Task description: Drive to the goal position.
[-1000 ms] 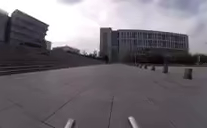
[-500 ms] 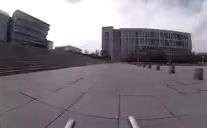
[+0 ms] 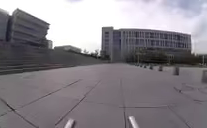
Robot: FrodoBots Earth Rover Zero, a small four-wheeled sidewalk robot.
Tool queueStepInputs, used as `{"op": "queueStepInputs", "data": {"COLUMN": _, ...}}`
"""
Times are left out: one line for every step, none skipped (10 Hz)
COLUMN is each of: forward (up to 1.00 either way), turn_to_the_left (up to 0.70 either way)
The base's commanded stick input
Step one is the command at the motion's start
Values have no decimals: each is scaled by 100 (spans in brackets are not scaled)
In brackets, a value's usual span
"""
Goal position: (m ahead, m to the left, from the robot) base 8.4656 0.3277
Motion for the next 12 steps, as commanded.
{"op": "queueStepInputs", "data": {"forward": 100, "turn_to_the_left": 0}}
{"op": "queueStepInputs", "data": {"forward": 100, "turn_to_the_left": 0}}
{"op": "queueStepInputs", "data": {"forward": 100, "turn_to_the_left": 27}}
{"op": "queueStepInputs", "data": {"forward": 100, "turn_to_the_left": 27}}
{"op": "queueStepInputs", "data": {"forward": 100, "turn_to_the_left": 27}}
{"op": "queueStepInputs", "data": {"forward": 100, "turn_to_the_left": 27}}
{"op": "queueStepInputs", "data": {"forward": 100, "turn_to_the_left": 27}}
{"op": "queueStepInputs", "data": {"forward": 100, "turn_to_the_left": 27}}
{"op": "queueStepInputs", "data": {"forward": 100, "turn_to_the_left": 27}}
{"op": "queueStepInputs", "data": {"forward": 100, "turn_to_the_left": 4}}
{"op": "queueStepInputs", "data": {"forward": 100, "turn_to_the_left": 0}}
{"op": "queueStepInputs", "data": {"forward": 100, "turn_to_the_left": 0}}
